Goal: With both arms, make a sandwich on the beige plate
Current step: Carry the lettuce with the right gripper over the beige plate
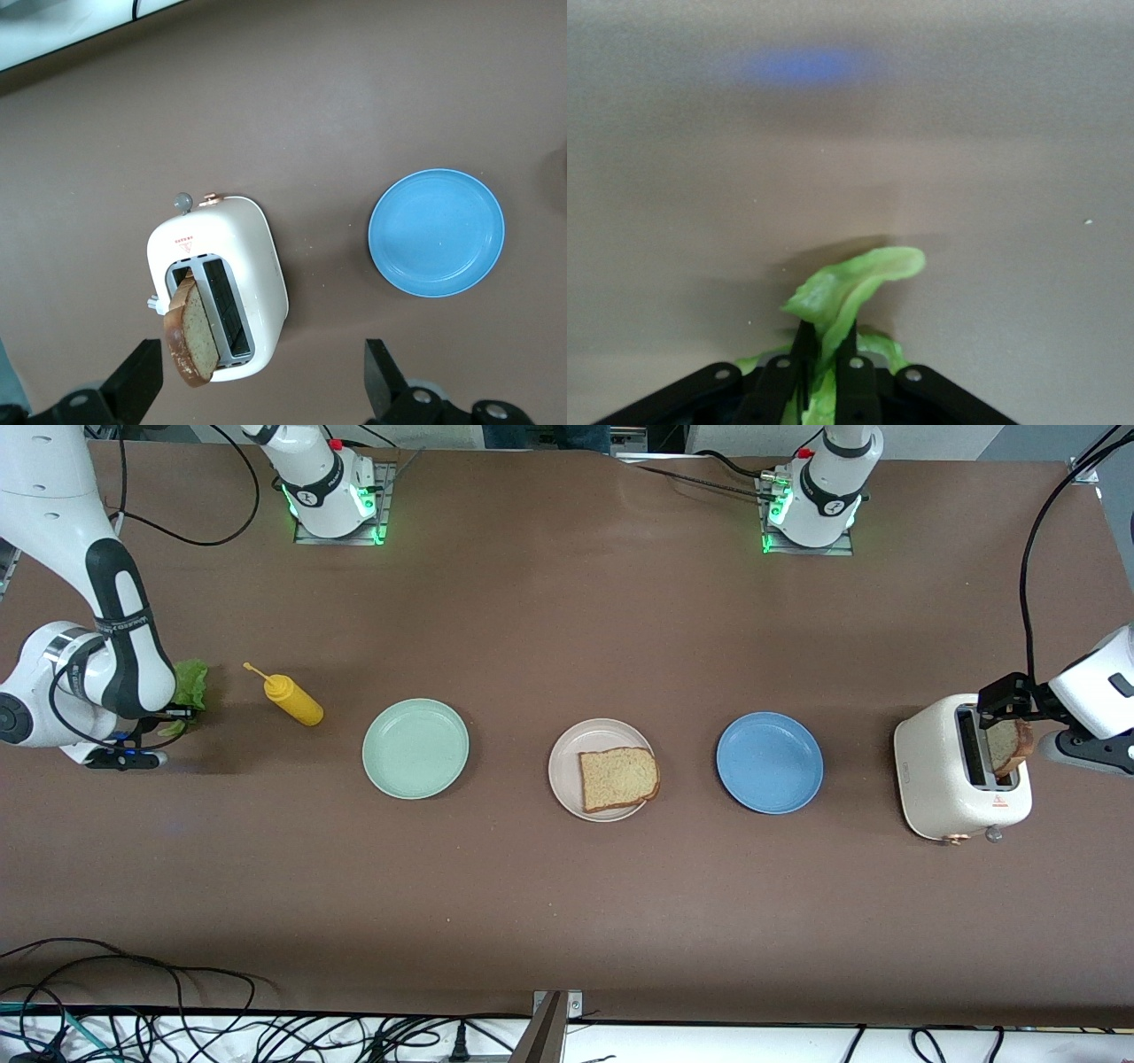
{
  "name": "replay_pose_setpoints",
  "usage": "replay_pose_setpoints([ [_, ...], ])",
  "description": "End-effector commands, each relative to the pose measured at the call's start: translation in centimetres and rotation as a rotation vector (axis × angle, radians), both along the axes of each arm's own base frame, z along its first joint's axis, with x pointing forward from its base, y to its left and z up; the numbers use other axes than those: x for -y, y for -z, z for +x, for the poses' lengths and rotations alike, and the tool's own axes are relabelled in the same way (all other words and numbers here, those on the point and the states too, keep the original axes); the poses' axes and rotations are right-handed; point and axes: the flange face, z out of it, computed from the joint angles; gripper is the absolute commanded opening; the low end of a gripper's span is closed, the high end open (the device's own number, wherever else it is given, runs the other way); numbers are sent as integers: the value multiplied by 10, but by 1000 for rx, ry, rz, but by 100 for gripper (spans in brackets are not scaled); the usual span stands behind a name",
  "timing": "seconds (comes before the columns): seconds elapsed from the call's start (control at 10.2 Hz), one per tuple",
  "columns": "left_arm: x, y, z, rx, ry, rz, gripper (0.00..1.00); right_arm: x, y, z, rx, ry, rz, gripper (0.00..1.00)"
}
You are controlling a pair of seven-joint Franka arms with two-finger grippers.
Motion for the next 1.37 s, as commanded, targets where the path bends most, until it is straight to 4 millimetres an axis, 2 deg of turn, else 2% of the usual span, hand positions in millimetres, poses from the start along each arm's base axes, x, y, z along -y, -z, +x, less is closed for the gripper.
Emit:
replay_pose_setpoints([
  [0.0, 0, -3, -4, -5, -10, -14, 100, -10, -38, 16, 8, -30, 33, 0],
  [0.2, 0, -3, -4, -5, -10, -14, 100, -32, -112, 55, -67, -49, 56, 0],
  [0.29, 0, -3, -4, -5, -10, -14, 100, -54, -146, 70, -93, -66, 61, 0],
  [0.49, 0, -3, -4, -7, -10, -14, 100, -105, -201, 96, -79, -140, 56, 0],
  [0.59, 0, -3, -4, -7, -12, -14, 100, -135, -232, 105, -71, -180, 54, 0],
  [0.69, 0, -2, -5, -8, -12, -14, 100, -160, -253, 108, -72, -164, 39, 0],
  [0.78, 0, -2, -5, -8, -12, -14, 100, -193, -266, 110, -60, -101, 6, 0],
  [0.98, 0, -2, -5, -8, -12, -14, 100, -271, -279, 112, -19, 58, 57, 0],
  [1.08, 0, -2, -5, -10, -12, -13, 100, -314, -287, 111, -1, 198, 66, 0],
  [1.18, 0, -2, -5, -10, -11, -14, 100, -371, -291, 110, 15, 304, 77, 0],
  [1.28, 0, -2, -5, -10, -11, -14, 100, -423, -284, 109, 62, 398, 69, 0],
])
